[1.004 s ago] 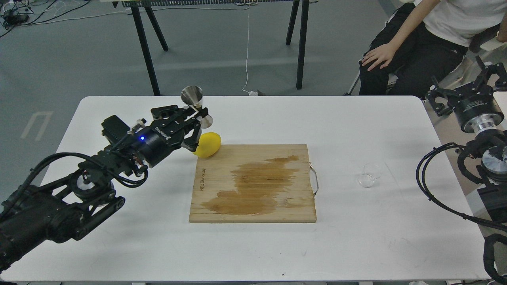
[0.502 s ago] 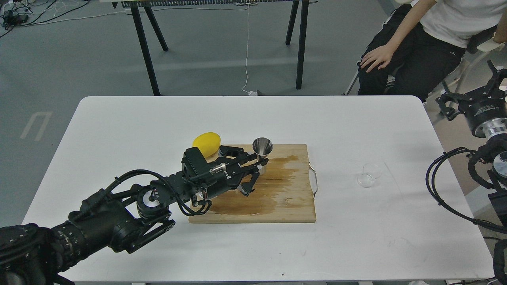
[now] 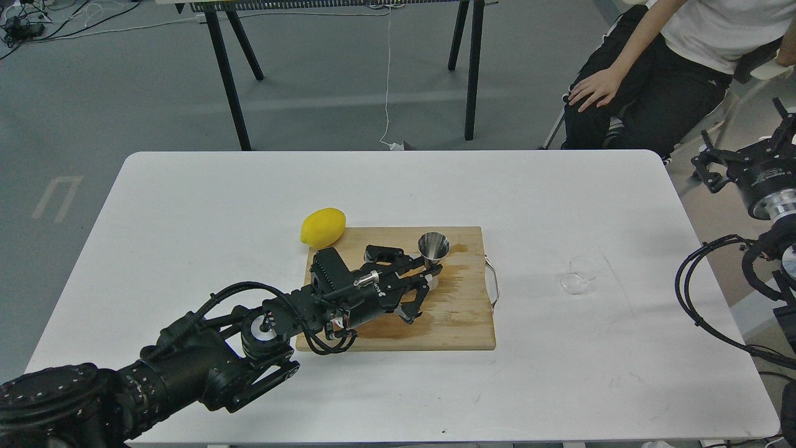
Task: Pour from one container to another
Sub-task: 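Lower the jigger onto the board and open the left gripper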
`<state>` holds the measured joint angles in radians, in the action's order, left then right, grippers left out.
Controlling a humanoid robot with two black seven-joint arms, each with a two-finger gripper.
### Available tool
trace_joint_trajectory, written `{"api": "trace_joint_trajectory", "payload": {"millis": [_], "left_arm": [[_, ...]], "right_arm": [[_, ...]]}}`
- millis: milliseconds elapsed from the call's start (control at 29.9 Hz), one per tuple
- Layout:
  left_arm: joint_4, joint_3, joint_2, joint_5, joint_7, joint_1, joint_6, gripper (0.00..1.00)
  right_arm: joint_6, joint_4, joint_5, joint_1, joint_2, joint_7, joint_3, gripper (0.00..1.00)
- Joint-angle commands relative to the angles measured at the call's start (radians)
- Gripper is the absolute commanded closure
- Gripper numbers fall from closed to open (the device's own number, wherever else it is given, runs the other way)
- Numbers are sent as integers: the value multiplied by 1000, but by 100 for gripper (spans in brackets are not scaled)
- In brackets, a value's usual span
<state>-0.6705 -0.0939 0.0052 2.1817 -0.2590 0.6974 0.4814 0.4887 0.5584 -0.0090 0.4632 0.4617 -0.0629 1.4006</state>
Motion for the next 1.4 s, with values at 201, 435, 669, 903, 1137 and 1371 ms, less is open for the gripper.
{"api": "trace_joint_trajectory", "payload": {"millis": [201, 435, 669, 903, 1137, 1371], "left_arm": [[5, -1, 1, 0, 0, -1, 0, 76], [32, -3, -2, 0, 0, -1, 3, 75], [46, -6, -5, 0, 0, -1, 7, 69], [46, -7, -5, 0, 1, -1, 7, 63], [46, -12, -5, 0, 4, 2, 7, 45], [40, -38, -5, 0, -2, 4, 7, 26]], "right_arm": [[0, 0, 0, 0, 0, 0, 0, 0], [0, 0, 0, 0, 0, 0, 0, 0], [0, 0, 0, 0, 0, 0, 0, 0], [0, 0, 0, 0, 2, 0, 0, 0], [0, 0, 0, 0, 2, 0, 0, 0], [0, 0, 0, 0, 2, 0, 0, 0]]}}
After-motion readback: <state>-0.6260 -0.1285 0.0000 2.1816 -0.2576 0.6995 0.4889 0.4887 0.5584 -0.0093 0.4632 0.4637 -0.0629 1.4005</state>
